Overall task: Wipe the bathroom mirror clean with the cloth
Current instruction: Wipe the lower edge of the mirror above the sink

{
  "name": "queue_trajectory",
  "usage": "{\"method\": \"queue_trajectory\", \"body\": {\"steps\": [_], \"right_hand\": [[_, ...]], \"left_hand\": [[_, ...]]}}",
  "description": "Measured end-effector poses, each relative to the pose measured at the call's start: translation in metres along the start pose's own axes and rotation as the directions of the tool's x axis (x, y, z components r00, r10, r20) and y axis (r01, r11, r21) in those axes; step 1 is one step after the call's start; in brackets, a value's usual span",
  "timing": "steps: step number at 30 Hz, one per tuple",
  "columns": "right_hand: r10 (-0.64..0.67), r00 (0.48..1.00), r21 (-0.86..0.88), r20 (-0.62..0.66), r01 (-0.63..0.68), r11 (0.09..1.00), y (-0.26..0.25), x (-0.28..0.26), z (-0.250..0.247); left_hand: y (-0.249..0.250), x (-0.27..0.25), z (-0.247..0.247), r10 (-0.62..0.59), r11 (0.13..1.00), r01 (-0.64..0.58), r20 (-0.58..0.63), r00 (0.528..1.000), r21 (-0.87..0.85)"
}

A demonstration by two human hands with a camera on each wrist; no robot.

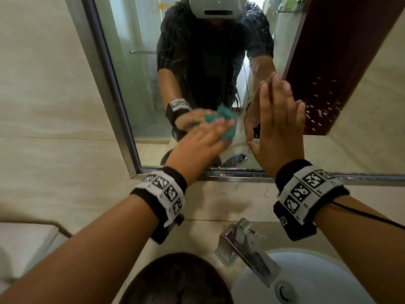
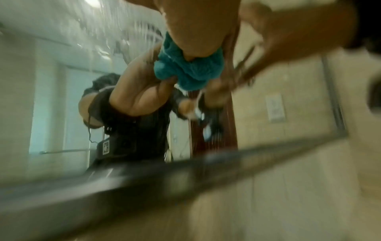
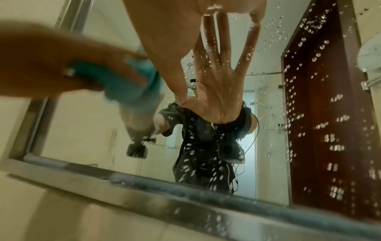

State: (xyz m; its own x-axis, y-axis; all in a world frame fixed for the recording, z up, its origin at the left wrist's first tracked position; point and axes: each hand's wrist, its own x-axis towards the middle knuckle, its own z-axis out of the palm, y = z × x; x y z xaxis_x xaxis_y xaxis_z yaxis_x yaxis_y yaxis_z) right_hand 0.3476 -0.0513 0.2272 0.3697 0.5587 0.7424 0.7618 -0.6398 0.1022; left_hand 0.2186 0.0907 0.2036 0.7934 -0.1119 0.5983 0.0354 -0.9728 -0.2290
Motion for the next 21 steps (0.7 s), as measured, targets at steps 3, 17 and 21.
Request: {"method": "queue_trajectory", "body": {"steps": [3, 17, 21], "right_hand": [[-0.003, 1.000, 0.010, 0.018, 0.003, 1.000, -0.012, -0.011, 0.009], [0.003, 1.000, -0.082, 0.030, -0.001, 0.997, -0.015, -0.013, 0.028], [-0.008, 1.000, -0.086, -0.002, 0.008, 0.996, -0.015, -0.014, 0.033]], "left_hand": [[-0.009, 0.029, -0.025, -0.131, 0.991, 0.123, -0.168, 0.977, -0.059], [-0.020, -0.042, 0.027, 0.096, 0.990, -0.102, 0.068, 0.993, 0.097], [-0.001, -0.043, 0.047, 0.020, 0.999, -0.019, -0.017, 1.000, 0.038]]}}
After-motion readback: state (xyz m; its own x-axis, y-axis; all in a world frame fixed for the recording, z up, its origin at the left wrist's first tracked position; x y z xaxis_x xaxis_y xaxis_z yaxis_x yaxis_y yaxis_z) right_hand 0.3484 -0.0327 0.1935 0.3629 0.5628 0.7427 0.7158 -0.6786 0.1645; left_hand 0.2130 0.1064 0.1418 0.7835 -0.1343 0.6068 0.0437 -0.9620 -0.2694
